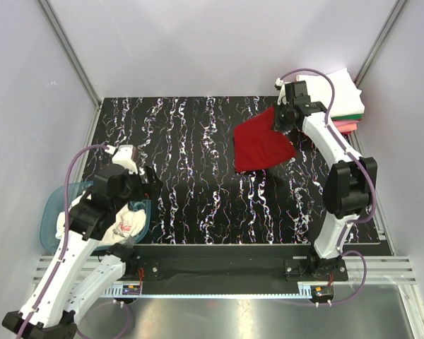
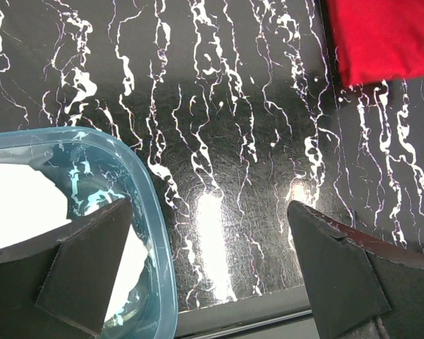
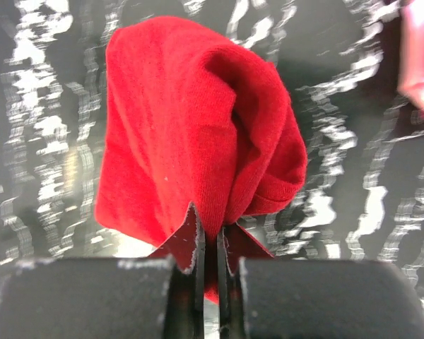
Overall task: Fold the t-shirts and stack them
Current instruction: Neatly place the folded tshirt to the corner
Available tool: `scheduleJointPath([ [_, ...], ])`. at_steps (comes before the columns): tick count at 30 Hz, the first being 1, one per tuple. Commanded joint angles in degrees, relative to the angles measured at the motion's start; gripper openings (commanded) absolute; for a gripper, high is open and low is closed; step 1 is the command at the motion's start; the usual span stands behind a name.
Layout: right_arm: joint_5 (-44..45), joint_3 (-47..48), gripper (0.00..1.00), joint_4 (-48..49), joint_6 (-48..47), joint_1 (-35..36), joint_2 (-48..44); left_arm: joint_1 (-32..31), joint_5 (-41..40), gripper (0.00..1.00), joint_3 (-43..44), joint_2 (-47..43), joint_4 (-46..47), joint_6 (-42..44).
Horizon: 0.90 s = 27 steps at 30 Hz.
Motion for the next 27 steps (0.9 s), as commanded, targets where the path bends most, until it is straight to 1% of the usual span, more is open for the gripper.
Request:
scheduleJointPath([
  [1, 9.5, 6.1, 0.00, -1.7, -7.2, -0.3, 1.9, 0.4, 0.6, 0.99, -0.3, 0.3, 3.0, 1.2],
  [8, 17.5, 17.8, 0.00, -3.1, -13.3, -1.0, 8.2, 0.4, 0.8, 0.99, -0.3, 1.8, 3.0, 1.2],
  [9, 19.7, 19.8, 0.00, -2.5, -15.4, -1.1, 9.2, 0.4, 0.7, 0.99, -0.3, 1.8, 2.9, 1.2],
  [12, 22.4, 22.2, 0.00, 0.4, -19.5, -1.7, 11.1, 0.4, 0.6, 0.99, -0.3, 1.8, 2.9, 1.1],
  [16, 22.2, 28.8, 0.00, 0.2, -21.2, -4.1, 14.8, 0.4, 0.2, 0.99, -0.3, 2.3, 2.9, 1.1],
  [17, 22.1, 32.0, 0.00, -0.6, -21.4, -5.1, 16.4, 0.4, 0.2, 0.99, -0.3, 2.5, 2.9, 1.1],
  [22, 22.5, 39.5, 0.00, -0.9, -24.2, -6.8, 20.2, 0.4, 0.1, 0.99, -0.3, 3.6, 2.9, 1.1],
  [23, 22.4, 42.6, 0.00, -2.0, -24.6, -7.1, 21.5, 0.4, 0.1, 0.99, -0.3, 3.8, 2.9, 1.2],
  [27, 22.0, 45.8, 0.00, -2.2, -25.8, -7.9, 21.0, 0.4, -0.1, 0.99, -0.4, 3.9, 2.9, 1.1],
])
